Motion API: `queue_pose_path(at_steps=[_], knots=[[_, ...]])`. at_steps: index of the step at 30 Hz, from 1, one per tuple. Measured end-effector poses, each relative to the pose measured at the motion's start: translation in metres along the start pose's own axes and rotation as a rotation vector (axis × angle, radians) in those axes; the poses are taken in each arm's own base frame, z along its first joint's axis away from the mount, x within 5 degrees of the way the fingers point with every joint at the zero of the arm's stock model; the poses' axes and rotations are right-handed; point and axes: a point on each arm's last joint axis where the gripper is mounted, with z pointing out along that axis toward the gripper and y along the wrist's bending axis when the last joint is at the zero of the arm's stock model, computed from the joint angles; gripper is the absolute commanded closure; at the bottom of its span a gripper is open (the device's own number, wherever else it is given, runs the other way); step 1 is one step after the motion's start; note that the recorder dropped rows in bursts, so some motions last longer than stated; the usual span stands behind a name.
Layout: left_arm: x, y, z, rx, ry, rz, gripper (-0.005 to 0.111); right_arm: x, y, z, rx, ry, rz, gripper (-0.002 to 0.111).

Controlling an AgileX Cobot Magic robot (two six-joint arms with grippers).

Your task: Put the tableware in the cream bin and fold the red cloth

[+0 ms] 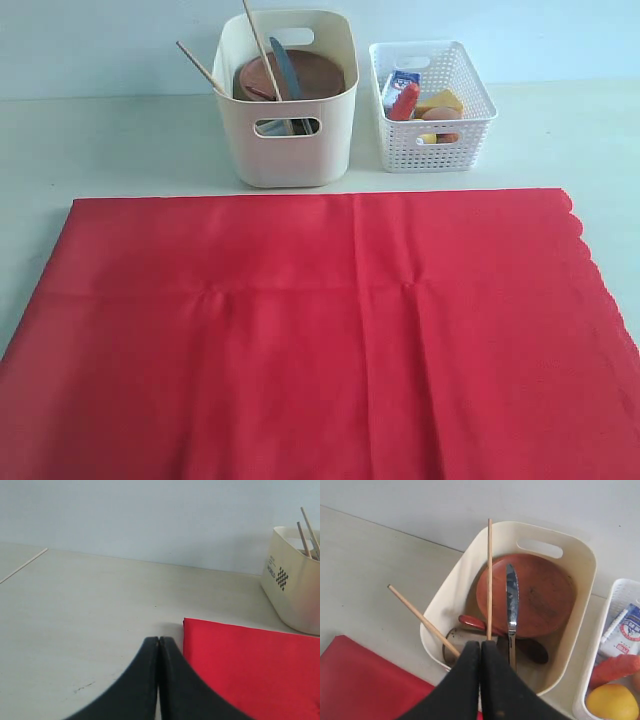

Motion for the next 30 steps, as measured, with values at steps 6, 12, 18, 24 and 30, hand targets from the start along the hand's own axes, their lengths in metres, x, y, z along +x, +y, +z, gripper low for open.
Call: queue_pose_path(at_steps=[6, 12, 18, 24, 30], knots=[[0.0, 0.0, 0.0, 0.0, 0.0, 0.0, 0.104, 0.012, -0.002, -0.02, 0.002, 0.017, 0.0, 0.108], [-0.005, 0.001, 0.0, -0.01, -0.059, 0.139, 0.104, 0.039, -0.006, -0.044, 0.006, 0.046, 0.0, 0.108], [-0.026, -0.001, -0.004, 0.07, -0.288, -0.381, 0.104, 0.091, -0.013, -0.046, 0.019, 0.139, -0.001, 0.108], [-0.069, -0.005, -0.015, 0.079, -0.371, -0.307, 0.104, 0.139, -0.019, -0.032, 0.037, 0.272, -0.002, 0.108], [-0.106, -0.008, -0.007, 0.049, -0.353, -0.17, 0.104, 0.164, -0.022, -0.028, 0.044, 0.342, 0.007, 0.108]])
